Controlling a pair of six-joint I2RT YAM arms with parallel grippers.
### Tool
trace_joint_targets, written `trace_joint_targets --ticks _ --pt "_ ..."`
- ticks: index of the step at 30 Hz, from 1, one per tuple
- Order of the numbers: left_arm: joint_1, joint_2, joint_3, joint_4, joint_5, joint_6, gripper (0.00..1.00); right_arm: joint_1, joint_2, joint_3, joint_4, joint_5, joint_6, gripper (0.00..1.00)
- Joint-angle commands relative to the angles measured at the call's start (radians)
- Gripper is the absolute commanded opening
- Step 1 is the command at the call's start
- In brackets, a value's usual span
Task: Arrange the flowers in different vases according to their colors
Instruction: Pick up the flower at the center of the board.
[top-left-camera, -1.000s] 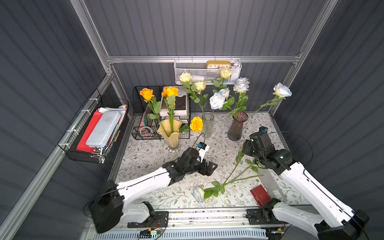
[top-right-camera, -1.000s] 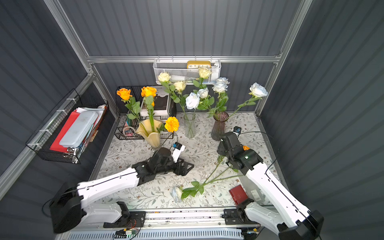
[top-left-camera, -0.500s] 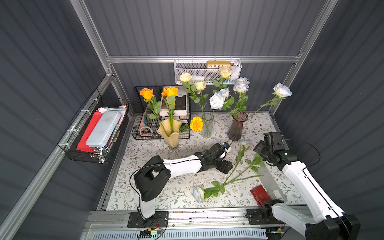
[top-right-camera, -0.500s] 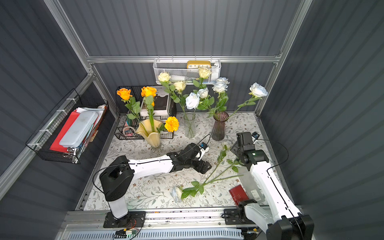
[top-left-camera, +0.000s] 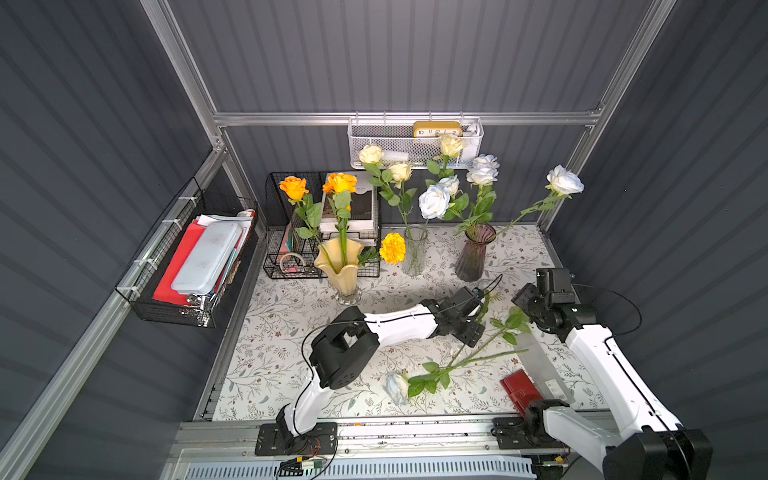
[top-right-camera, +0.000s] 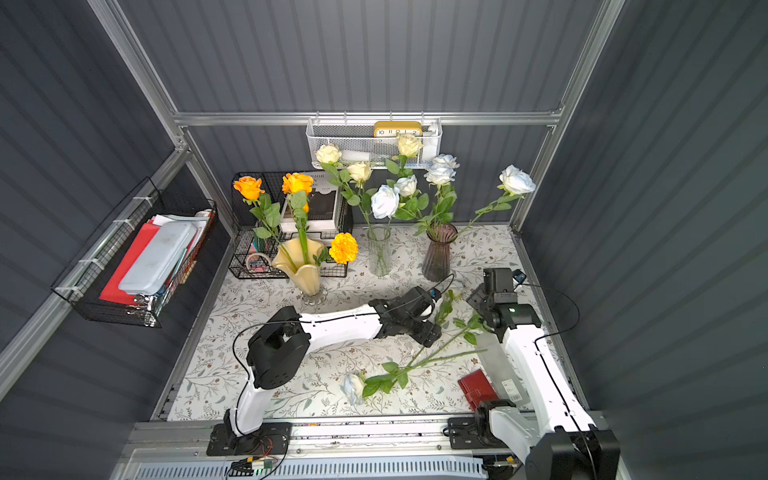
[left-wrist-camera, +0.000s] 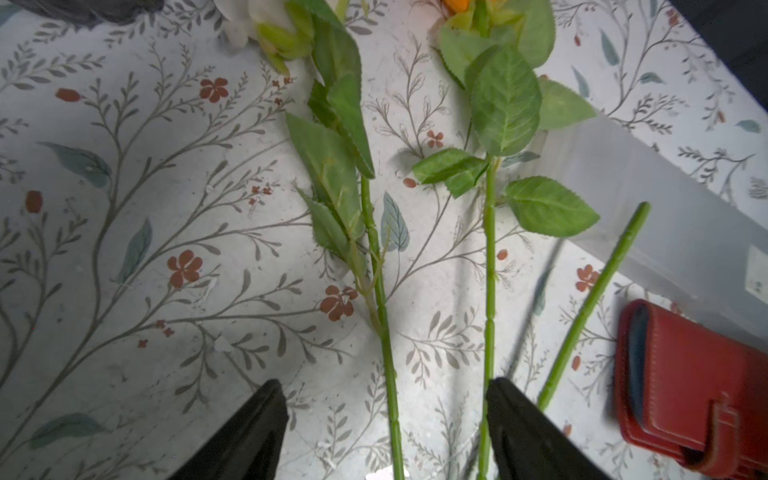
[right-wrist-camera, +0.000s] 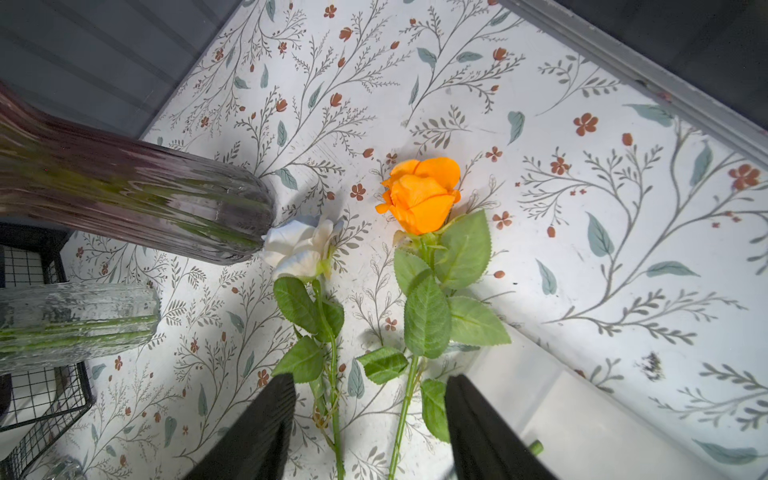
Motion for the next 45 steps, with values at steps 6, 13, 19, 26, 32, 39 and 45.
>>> trace_joint_targets --ticks 6,13,19,26,32,39,45 --pt "-0.024 0.139 0.14 -0.173 -0.116 -0.04 0.76 -0.01 -0.016 -0.028 0.043 -0.02 -0.02 0.62" --pt "-0.027 0.239 0.23 -0.264 -0.182 -0.07 0.53 -0.01 -0.028 -0.045 0.058 -0.031 -0.026 0.6" --pt "-0.03 0.217 0.189 -0.266 -0.178 -0.071 0.27 -0.012 -0.037 -0.05 0.058 -0.029 -0.033 0.6" --pt "-0.031 0.147 0.133 -0.242 -0.23 -0.084 0.13 -0.012 -0.031 -0.066 0.07 -0.036 -0.029 0.59" --pt "-0.031 0.017 0.056 -0.148 -0.37 -0.013 0.04 -0.012 -0.039 -0.074 0.076 -0.021 -0.034 0.59" --pt "-0.031 -0.108 -0.035 -0.026 -0.523 0.075 0.0 -0.011 -0.035 -0.096 0.086 -0.007 -0.042 0.59" --pt "-0.031 -0.206 -0.138 0.069 -0.614 0.101 0.0 -0.012 -0.03 -0.112 0.108 -0.007 -0.043 0.59"
